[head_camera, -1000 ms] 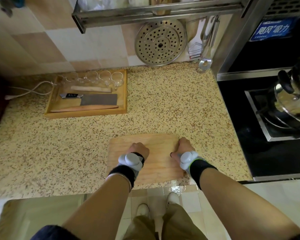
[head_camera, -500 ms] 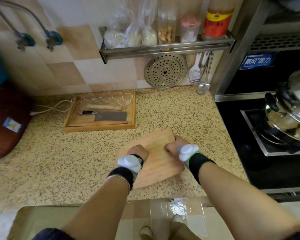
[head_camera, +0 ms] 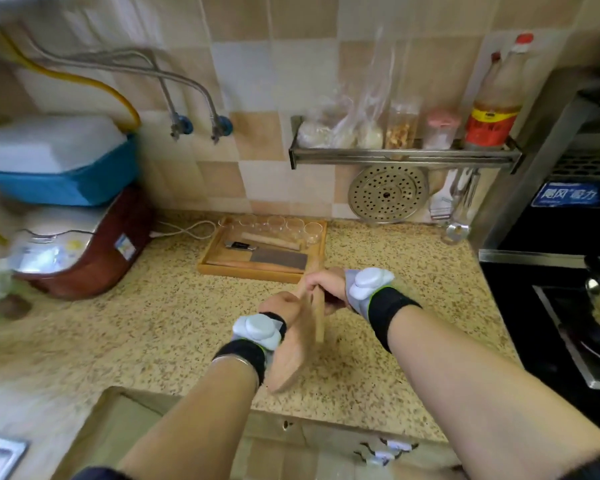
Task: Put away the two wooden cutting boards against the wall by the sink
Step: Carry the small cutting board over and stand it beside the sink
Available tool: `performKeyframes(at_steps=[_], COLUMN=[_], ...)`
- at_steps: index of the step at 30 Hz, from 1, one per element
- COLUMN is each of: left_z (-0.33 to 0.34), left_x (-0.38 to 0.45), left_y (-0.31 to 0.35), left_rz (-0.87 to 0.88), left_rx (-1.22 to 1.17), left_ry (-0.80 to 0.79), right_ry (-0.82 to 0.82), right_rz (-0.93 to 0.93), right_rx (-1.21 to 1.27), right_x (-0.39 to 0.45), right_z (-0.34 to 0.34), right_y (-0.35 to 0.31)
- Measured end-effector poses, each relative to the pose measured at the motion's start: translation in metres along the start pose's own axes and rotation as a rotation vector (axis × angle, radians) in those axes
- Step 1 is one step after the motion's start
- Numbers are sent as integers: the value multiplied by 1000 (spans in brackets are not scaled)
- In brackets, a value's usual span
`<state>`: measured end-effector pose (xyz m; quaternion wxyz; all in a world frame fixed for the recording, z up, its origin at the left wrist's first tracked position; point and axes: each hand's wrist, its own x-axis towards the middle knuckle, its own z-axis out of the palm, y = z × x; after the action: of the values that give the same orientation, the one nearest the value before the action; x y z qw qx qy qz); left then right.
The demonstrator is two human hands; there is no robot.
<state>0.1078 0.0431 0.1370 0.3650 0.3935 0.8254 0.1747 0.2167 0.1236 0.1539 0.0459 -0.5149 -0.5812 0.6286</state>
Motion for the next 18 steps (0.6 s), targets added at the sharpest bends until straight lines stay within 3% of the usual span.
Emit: performKeyframes(at_steps=[7, 11, 15, 18], left_z=[-51, -70, -80, -86], left_x=[-15, -26, -42, -45], left_y=[-32, -36, -48, -44], left_rz=[-43, -25, 100, 127], left_rx=[-369, -524, -327, -118], left_ry=[46, -22, -92, -55], right_ry=[-42, -72, 235, 254], right_rz=[-40, -89, -211, -289], right_rx=[33, 92, -216, -369], right_x=[17, 28, 32, 38], right_z=[66, 83, 92, 94], right_y=[-40, -39, -49, -55])
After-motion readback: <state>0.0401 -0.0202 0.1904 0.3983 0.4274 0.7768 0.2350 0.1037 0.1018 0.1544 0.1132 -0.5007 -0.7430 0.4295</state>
